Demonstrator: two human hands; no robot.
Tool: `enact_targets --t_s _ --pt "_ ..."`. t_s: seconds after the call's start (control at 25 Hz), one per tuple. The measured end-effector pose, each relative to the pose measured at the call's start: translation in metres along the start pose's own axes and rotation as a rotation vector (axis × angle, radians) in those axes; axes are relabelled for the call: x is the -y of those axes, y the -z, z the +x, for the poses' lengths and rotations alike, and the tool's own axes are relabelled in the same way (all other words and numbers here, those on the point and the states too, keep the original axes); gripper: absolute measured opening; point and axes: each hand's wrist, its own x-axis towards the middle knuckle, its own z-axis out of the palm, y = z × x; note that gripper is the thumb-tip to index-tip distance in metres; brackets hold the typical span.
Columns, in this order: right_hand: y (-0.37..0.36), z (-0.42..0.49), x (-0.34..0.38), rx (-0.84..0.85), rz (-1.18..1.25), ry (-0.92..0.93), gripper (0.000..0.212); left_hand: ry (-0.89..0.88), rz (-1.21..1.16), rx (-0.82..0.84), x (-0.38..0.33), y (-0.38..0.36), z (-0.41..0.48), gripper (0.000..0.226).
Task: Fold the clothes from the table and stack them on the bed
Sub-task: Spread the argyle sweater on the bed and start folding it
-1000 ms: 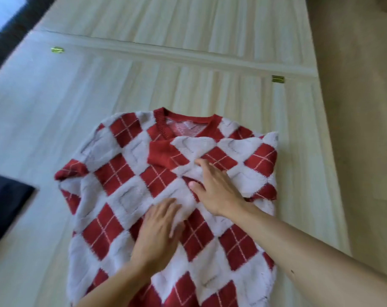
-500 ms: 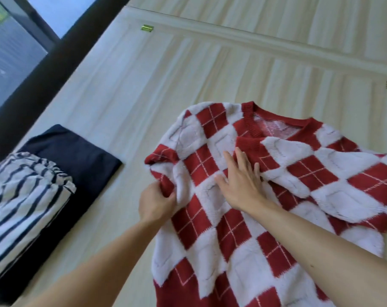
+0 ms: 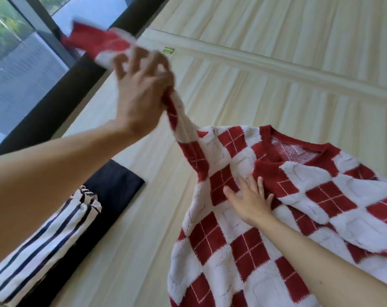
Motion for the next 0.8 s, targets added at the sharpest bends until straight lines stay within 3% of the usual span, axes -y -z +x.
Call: enact_targets --t_s 0.12,0.2,0.24,0.32,0.4,0.48,0.6,0.72,0.8 --pt "0.039 -0.011 -0.001 -0.148 0.904 -0.074 0.071 -0.665 -0.044 -0.045 -0.078 -0.015 0.003 0.021" --pt "0.069 -0.020 -0.028 -0.214 1.469 -0.124 0.066 -1.006 -0.011 0.075 -0.122 -0.038 -0.030 0.031" --pt "0.080 -0.024 -0.050 -0.223 1.628 -0.149 0.071 -1.087 0.009 0.181 -0.136 -0.049 -0.051 0.041" --pt "0.091 -0.030 -0.100 -0.211 1.772 -0.184 0.097 -1.014 -0.044 0.343 -0.152 -0.076 -0.092 0.058" --pt "0.094 -0.039 -0.132 -0.244 1.777 -0.281 0.111 -0.679 -0.092 0.480 -0.156 -0.100 -0.119 0.068" --pt "0.099 -0.036 -0.154 -0.370 1.726 -0.388 0.094 -0.385 -0.114 0.642 -0.157 -0.121 -0.134 0.071" --pt "0.121 -0.017 -0.163 -0.394 1.490 -0.483 0.059 -0.290 -0.120 0.839 -0.153 -0.136 -0.138 0.069" --pt "0.147 -0.013 -0.169 -0.510 1.237 -0.394 0.038 -0.273 -0.188 0.771 -0.154 -0.136 -0.128 0.068" --pt "0.156 -0.024 -0.176 -0.615 1.012 -0.344 0.036 -0.202 -0.203 0.698 -0.157 -0.135 -0.119 0.071"
